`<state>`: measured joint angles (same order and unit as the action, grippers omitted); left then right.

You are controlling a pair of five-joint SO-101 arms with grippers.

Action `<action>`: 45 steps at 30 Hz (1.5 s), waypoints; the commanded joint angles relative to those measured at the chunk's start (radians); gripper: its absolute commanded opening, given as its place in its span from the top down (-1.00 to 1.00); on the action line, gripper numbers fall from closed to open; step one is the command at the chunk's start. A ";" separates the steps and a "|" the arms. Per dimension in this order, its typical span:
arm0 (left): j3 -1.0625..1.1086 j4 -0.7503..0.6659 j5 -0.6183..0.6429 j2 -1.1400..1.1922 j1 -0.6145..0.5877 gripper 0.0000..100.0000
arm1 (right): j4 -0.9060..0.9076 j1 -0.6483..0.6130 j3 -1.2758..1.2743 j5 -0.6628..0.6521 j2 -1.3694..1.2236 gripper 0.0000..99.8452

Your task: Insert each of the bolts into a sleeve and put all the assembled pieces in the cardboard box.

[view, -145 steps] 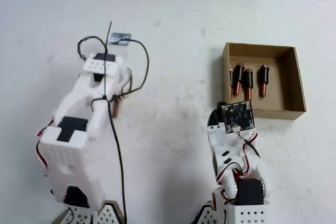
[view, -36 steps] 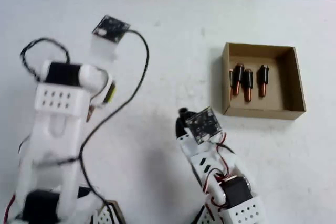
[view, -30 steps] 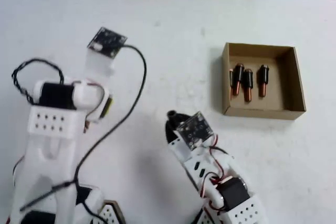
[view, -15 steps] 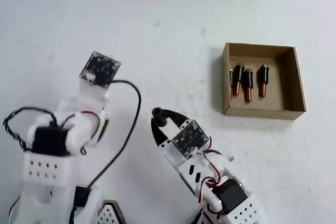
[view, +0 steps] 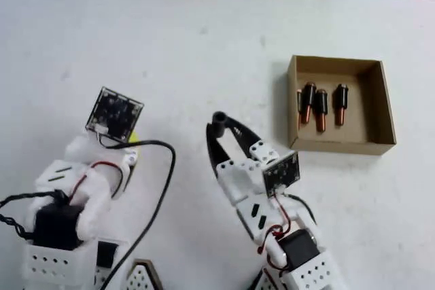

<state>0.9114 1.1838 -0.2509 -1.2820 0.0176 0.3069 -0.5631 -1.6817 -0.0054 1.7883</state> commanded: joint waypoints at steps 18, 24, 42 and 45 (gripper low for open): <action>0.023 -0.385 0.204 -0.154 0.213 0.95 | 0.035 -0.056 -0.008 0.008 0.012 0.97; -0.091 -0.411 0.249 -0.148 0.243 0.95 | 0.061 -0.094 -0.008 0.006 0.012 0.97; -0.253 -0.414 0.539 0.134 0.369 0.95 | 0.079 -0.102 -0.008 0.006 0.012 0.97; -0.186 -0.508 0.542 0.145 0.369 0.95 | 0.085 -0.102 -0.008 0.006 0.012 0.97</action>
<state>0.7104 0.7787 0.2770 -1.1454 0.3721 0.3897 -0.6598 -1.6817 -0.0008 1.7883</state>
